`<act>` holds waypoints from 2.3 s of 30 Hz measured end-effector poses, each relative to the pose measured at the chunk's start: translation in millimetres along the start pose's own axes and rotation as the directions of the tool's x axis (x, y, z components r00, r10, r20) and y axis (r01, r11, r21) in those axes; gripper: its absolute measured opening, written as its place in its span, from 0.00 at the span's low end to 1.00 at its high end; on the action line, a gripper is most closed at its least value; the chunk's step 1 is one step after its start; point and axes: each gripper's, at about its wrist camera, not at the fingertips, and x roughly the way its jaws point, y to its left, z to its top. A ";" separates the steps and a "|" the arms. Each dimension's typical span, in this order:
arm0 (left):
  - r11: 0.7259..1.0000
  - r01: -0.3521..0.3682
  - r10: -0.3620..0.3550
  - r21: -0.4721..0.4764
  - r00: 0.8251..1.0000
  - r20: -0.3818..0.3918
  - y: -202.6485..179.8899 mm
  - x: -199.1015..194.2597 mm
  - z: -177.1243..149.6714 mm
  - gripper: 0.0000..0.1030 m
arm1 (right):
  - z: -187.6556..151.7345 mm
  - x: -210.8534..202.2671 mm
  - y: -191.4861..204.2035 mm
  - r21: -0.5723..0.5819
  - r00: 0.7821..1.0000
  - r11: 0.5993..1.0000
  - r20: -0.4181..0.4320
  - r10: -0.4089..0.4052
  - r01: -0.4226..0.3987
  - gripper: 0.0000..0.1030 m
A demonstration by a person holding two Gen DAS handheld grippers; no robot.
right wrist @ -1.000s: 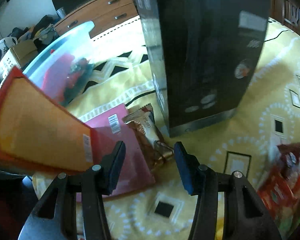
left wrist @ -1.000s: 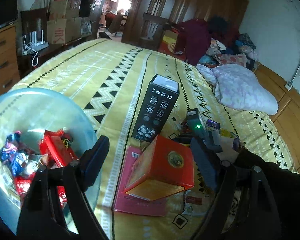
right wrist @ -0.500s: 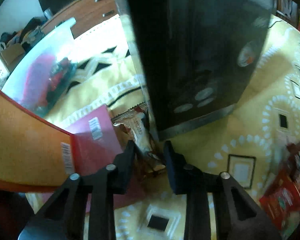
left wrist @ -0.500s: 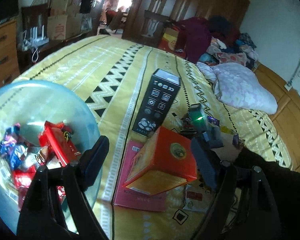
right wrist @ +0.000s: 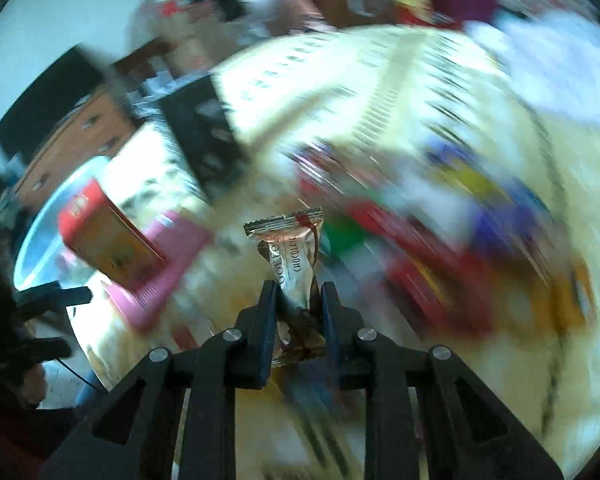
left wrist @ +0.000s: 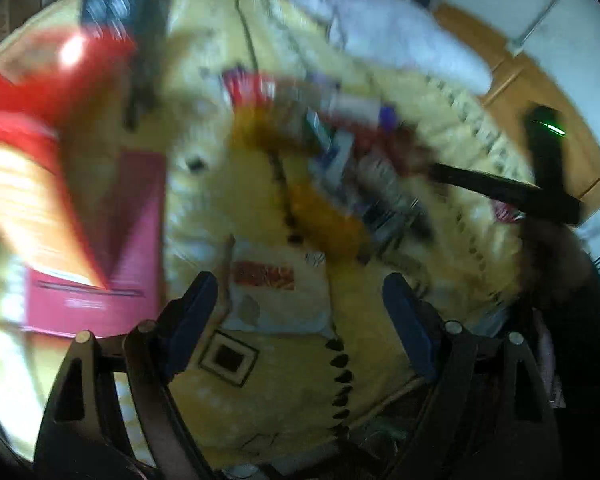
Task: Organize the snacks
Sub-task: 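Grasp the gold-wrapped chocolate bar with the right tool, then grasp the white Want Want rice cracker bag with the left tool, then carry the chocolate bar and the rice cracker bag over the glass bowl with both tools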
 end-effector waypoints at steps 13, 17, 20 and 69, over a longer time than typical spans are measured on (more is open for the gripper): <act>0.983 -0.185 0.186 0.016 0.979 -0.085 -2.2 76.3 -6.5 0.95 | -120.9 -16.3 -92.5 0.208 0.987 0.969 -0.114 -0.114 0.136 0.31; 0.975 -0.220 0.222 0.033 0.972 -0.077 -6.8 83.6 -2.2 0.99 | -116.4 -16.2 -90.8 0.191 0.988 0.973 -0.111 -0.108 0.128 0.35; 0.964 -0.258 0.262 0.068 0.964 -0.055 -14.0 87.7 -3.5 1.00 | -118.4 -5.3 -89.8 0.187 0.985 0.973 -0.126 -0.115 0.137 0.35; 0.891 -0.309 0.454 -0.334 0.639 0.621 100.4 -289.6 41.1 0.19 | 127.1 -124.0 226.9 -0.322 0.893 0.937 0.370 0.256 -0.136 0.23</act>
